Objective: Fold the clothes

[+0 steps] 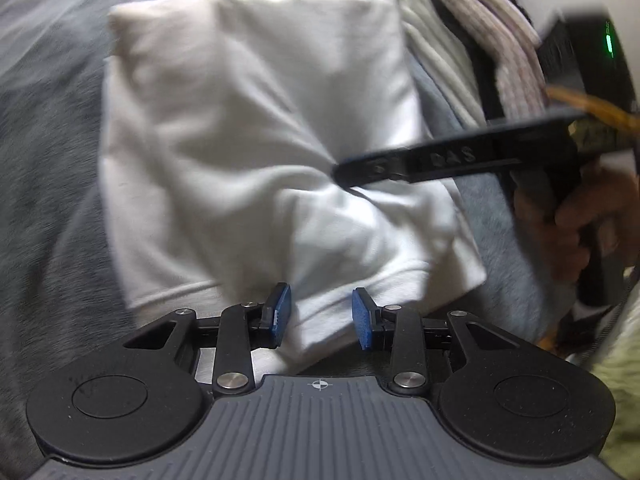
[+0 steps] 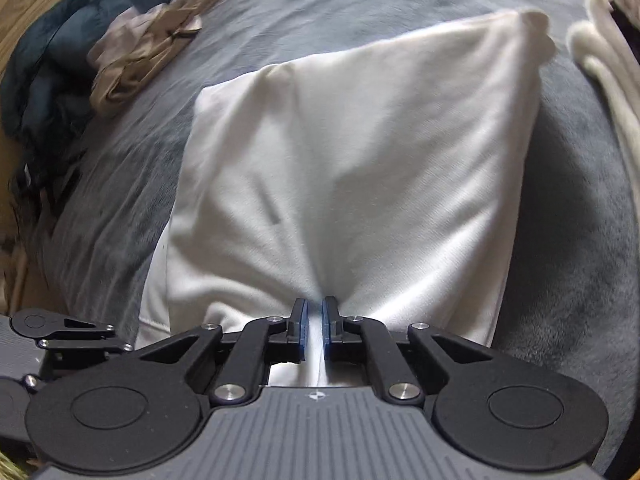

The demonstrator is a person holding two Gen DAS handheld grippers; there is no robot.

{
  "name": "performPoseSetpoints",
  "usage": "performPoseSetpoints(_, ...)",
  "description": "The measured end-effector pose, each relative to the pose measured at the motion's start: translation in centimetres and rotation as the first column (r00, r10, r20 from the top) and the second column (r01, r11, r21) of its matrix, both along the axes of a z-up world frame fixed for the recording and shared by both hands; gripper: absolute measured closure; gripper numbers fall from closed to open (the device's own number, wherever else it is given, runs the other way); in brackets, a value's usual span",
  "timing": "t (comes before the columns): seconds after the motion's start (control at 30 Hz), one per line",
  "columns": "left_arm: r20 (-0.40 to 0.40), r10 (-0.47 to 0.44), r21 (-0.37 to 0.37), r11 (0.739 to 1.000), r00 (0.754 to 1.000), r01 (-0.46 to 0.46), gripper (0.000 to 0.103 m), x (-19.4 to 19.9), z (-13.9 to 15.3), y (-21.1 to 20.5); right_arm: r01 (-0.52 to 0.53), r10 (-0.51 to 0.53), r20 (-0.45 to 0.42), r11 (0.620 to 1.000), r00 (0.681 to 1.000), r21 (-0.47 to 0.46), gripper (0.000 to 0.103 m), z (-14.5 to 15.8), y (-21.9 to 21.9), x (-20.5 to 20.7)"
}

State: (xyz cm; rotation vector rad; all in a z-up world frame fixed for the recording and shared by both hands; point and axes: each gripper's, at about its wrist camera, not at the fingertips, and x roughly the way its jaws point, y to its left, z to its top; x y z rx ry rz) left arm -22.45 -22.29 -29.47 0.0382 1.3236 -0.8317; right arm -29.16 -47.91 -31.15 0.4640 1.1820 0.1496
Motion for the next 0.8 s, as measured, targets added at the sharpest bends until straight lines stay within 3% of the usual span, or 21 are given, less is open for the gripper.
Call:
performPoseSetpoints(0.13, -0.02, 0.159, -0.043, 0.986, 0.987, -0.16, 0.069, 5.7, 2.0, 4.6, 0.012, -0.011, 0.014, 0.999, 1.0, -0.033, 0.097, -0.2, 0.8, -0.2)
performPoseSetpoints(0.27, -0.032, 0.34, -0.104, 0.934, 0.94, -0.341, 0.069, 13.9, 2.1, 7.3, 0.059, -0.058, 0.011, 0.997, 0.998, -0.053, 0.097, 0.1, 0.8, -0.2)
performPoseSetpoints(0.33, -0.105, 0.412, -0.138, 0.895, 0.905, -0.424, 0.066, 17.7, 1.3, 8.1, 0.073, -0.072, 0.008, 0.995, 0.997, -0.072, 0.097, 0.3, 1.2, -0.2)
performPoseSetpoints(0.47, -0.332, 0.472, -0.116, 0.839, 0.816, -0.532, 0.066, 22.7, -1.4, 8.3, 0.106, -0.106, 0.003, 0.989, 0.994, -0.099, 0.097, 0.3, 1.7, -0.2)
performPoseSetpoints(0.53, -0.418, 0.464, -0.093, 0.834, 0.781, -0.544, 0.067, 24.1, -2.6, 7.7, 0.125, -0.126, 0.001, 0.986, 0.992, -0.106, 0.097, 0.3, 1.9, -0.3)
performPoseSetpoints(0.63, -0.49, 0.433, -0.084, 0.84, 0.756, -0.536, 0.068, 25.2, -3.8, 6.6, 0.147, -0.148, 0.001, 0.982, 0.989, -0.119, 0.097, 0.2, 2.3, -0.2)
performPoseSetpoints(0.73, -0.507, 0.414, -0.055, 0.86, 0.757, -0.507, 0.08, 25.1, -4.8, 5.0, 0.164, -0.166, 0.002, 0.978, 0.986, -0.131, 0.097, 0.1, 2.6, -0.3)
performPoseSetpoints(0.8, -0.491, 0.432, -0.05, 0.853, 0.757, -0.519, 0.095, 24.7, -4.9, 5.0, 0.17, -0.171, 0.001, 0.975, 0.985, -0.14, 0.097, 0.1, 2.7, -0.2)
